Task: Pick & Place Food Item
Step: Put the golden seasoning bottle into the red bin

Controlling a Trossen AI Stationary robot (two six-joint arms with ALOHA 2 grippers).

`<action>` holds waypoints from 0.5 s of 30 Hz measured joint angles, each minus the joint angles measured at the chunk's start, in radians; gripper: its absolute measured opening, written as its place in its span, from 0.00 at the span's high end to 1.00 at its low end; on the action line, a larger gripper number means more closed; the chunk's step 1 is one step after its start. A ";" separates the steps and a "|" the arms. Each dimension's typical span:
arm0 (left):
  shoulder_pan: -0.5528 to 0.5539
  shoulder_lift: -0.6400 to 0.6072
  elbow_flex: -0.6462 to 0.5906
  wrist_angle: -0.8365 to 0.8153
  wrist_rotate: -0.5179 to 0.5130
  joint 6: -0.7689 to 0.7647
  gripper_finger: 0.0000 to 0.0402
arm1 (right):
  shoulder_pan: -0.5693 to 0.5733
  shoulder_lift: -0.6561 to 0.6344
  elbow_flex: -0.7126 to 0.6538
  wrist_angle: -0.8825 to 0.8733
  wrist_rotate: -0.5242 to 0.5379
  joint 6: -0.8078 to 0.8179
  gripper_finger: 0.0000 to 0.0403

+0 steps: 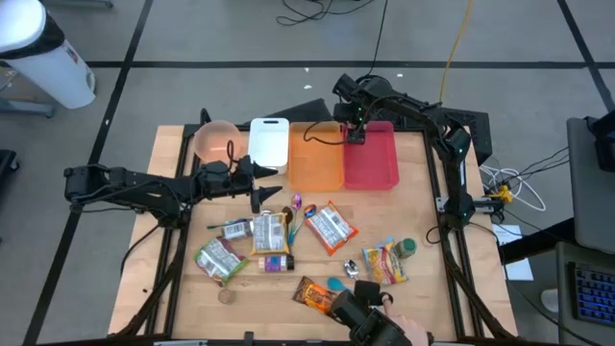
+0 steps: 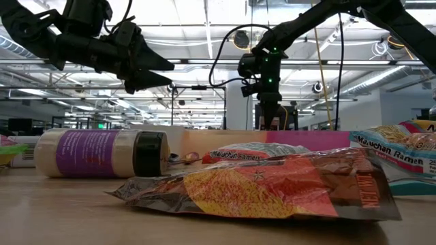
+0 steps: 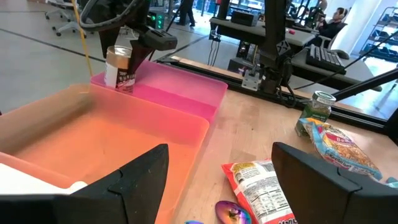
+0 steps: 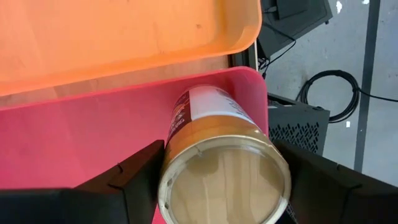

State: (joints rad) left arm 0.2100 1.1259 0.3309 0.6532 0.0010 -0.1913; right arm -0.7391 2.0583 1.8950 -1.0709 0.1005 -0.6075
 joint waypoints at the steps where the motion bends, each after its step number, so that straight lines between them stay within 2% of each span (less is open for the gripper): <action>1: 0.000 0.000 0.000 -0.001 0.000 0.000 0.28 | 0.000 0.000 0.000 0.003 0.000 -0.002 0.33; 15: 0.000 0.000 0.000 -0.001 0.000 0.002 0.28 | 0.000 0.000 0.000 0.013 -0.050 -0.003 0.33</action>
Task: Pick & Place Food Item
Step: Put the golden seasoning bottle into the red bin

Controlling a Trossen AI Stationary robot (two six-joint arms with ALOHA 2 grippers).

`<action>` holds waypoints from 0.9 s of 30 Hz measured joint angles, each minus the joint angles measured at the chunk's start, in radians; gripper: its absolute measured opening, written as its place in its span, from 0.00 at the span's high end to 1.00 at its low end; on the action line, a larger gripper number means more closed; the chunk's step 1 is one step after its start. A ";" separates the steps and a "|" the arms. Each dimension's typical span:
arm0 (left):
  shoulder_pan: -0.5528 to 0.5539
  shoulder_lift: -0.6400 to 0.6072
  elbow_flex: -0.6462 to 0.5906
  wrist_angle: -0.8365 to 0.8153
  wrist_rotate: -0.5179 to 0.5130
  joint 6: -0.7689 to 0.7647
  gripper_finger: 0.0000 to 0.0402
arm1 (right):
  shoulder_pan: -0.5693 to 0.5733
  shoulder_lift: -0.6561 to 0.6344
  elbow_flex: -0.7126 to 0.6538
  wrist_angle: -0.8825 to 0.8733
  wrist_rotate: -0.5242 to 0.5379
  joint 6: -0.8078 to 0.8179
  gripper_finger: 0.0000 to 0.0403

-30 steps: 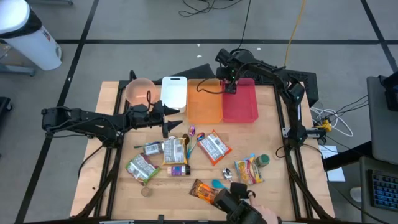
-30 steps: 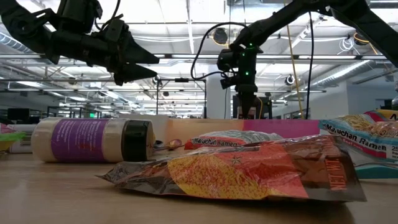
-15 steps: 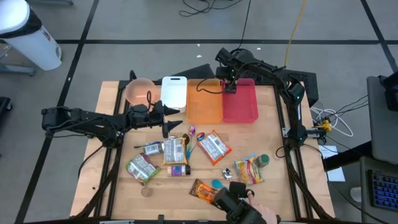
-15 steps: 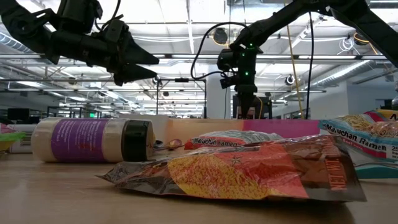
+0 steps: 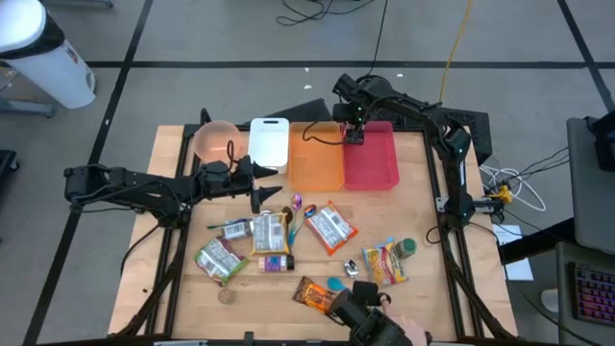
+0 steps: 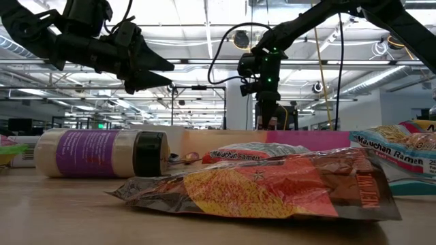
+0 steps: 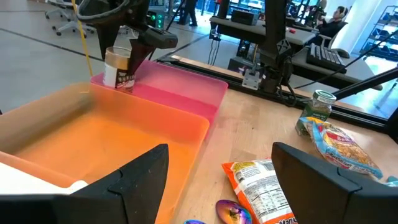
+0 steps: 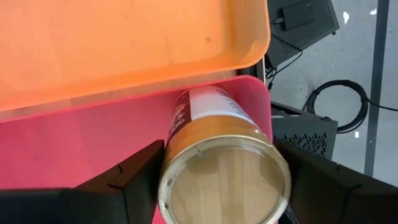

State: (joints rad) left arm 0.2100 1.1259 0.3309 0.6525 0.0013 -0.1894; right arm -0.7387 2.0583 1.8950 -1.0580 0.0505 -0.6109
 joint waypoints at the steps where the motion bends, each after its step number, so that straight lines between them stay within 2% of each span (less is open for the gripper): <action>1: 0.000 0.000 0.000 0.000 0.000 0.000 0.28 | 0.000 0.000 0.000 0.000 0.000 0.000 0.33; 15: 0.000 0.000 0.000 -0.007 0.000 -0.001 0.28 | 0.000 0.000 0.000 0.024 0.000 -0.023 0.33; 27: 0.000 0.000 0.000 -0.007 0.001 -0.007 0.28 | 0.000 0.000 0.000 0.037 0.027 -0.030 0.26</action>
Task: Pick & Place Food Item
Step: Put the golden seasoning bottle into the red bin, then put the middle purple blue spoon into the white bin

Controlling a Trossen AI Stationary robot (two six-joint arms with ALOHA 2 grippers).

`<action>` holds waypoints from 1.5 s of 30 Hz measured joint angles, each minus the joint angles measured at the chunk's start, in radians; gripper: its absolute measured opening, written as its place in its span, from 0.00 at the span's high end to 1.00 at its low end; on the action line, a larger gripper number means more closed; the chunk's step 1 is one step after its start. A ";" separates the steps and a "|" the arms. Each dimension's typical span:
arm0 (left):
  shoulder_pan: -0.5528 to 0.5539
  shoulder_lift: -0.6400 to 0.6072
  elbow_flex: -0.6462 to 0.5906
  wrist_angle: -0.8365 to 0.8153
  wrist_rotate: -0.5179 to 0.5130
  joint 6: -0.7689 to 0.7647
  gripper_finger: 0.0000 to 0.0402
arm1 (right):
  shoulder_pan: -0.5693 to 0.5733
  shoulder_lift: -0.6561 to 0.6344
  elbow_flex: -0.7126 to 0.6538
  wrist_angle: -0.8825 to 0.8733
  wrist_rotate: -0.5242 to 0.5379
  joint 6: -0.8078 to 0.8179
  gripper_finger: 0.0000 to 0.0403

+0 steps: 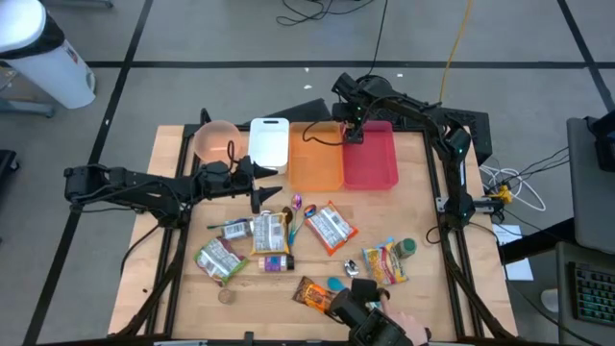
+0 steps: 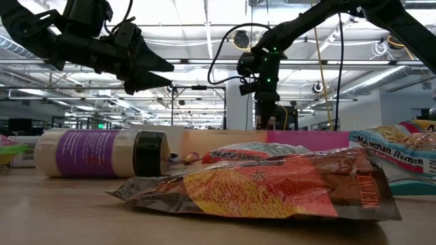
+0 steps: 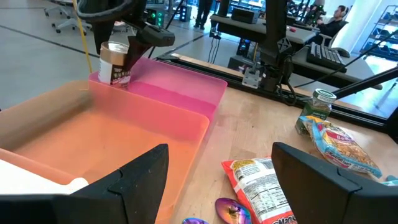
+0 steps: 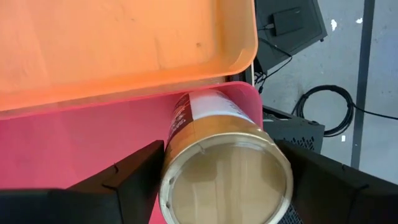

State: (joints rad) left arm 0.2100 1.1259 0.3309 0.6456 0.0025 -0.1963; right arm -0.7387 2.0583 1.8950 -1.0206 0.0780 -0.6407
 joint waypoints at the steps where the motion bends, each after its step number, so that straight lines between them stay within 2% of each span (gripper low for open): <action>1: 0.000 0.000 0.000 0.000 0.000 0.000 0.28 | 0.000 0.000 0.000 0.000 0.000 0.000 0.26; 12: 0.000 0.000 0.000 0.000 0.001 -0.001 0.28 | 0.000 -0.001 0.000 0.003 0.005 0.009 0.24; 18: 0.000 0.000 0.000 0.000 0.047 -0.003 0.28 | 0.000 -0.002 0.000 -0.003 0.005 0.019 0.22; 25: 0.000 0.000 0.000 0.000 0.050 -0.003 0.28 | 0.000 -0.006 0.000 -0.012 0.008 0.019 0.22; 32: 0.000 0.000 0.000 0.000 0.049 0.003 0.28 | 0.007 -0.010 0.005 -0.059 0.132 0.014 0.22; 40: 0.000 0.000 0.000 0.002 0.039 0.011 0.28 | 0.040 -0.070 0.006 -0.038 0.105 -0.007 0.22; 45: 0.000 0.000 0.000 0.002 0.037 0.007 0.28 | 0.073 -0.150 0.006 -0.037 0.107 -0.022 0.22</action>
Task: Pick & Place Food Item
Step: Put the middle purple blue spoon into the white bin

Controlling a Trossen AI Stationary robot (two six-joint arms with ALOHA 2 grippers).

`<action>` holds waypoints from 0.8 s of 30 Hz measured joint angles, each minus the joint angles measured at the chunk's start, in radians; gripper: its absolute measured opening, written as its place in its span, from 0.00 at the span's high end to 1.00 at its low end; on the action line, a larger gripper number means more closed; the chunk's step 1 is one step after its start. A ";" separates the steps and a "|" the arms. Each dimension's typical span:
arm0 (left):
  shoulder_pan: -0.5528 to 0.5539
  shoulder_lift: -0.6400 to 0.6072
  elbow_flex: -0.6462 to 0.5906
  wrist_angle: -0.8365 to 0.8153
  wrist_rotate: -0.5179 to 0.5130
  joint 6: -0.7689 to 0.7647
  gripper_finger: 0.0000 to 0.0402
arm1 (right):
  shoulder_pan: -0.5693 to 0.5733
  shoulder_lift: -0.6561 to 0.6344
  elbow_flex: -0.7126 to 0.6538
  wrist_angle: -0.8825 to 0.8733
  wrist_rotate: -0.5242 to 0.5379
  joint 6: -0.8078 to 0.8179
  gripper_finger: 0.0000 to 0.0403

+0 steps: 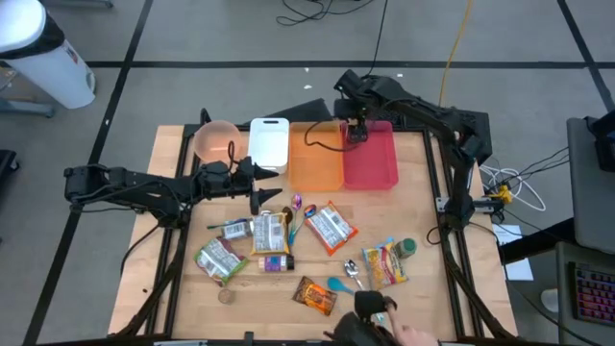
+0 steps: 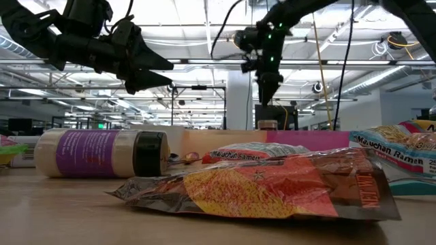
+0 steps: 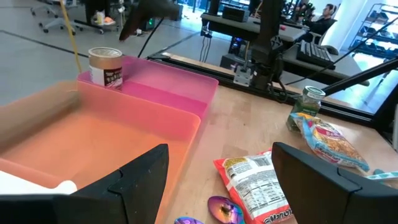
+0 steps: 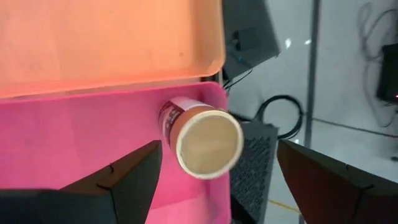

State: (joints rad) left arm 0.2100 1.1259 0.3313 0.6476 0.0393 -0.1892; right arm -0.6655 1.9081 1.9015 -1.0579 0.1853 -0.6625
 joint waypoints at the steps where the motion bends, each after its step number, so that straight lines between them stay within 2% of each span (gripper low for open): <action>1: 0.000 0.000 0.000 0.000 -0.002 0.000 0.28 | 0.007 -0.020 0.000 0.002 -0.003 0.014 0.22; 4: 0.000 0.000 0.000 0.000 -0.002 -0.004 0.28 | 0.032 -0.091 0.000 0.016 -0.041 0.109 0.22; 9: 0.000 0.000 0.000 0.000 -0.002 -0.001 0.28 | 0.059 -0.208 -0.003 0.018 -0.311 0.333 0.22; 12: 0.000 0.000 0.000 0.001 -0.002 -0.002 0.28 | 0.088 -0.282 -0.069 0.067 -0.473 0.472 0.22; 15: 0.000 0.000 0.000 0.009 -0.002 -0.014 0.28 | 0.144 -0.366 -0.215 0.192 -0.557 0.548 0.22; 18: 0.000 0.000 0.000 0.009 -0.002 -0.041 0.28 | 0.221 -0.446 -0.427 0.400 -0.555 0.614 0.22; 24: -0.021 0.000 0.000 0.008 -0.005 -0.080 0.28 | 0.387 -0.542 -0.899 1.065 -0.554 0.791 0.22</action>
State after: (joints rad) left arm 0.1888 1.1259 0.3313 0.6556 0.0345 -0.2693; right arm -0.2782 1.3661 1.0028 0.0067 -0.3691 0.1288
